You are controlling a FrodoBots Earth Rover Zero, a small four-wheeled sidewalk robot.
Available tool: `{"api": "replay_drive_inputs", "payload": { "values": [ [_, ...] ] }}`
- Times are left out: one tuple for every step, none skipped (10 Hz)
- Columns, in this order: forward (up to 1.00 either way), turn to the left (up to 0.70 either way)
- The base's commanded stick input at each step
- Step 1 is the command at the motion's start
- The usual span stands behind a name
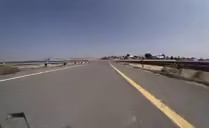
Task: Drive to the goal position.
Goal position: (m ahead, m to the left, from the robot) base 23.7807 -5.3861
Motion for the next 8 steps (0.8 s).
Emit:
{"api": "replay_drive_inputs", "payload": {
  "values": [
    [1.00,0.00],
    [1.00,0.00],
    [1.00,0.00],
    [1.00,0.00],
    [1.00,0.00],
    [1.00,0.00],
    [1.00,0.00],
    [1.00,0.00]
  ]
}}
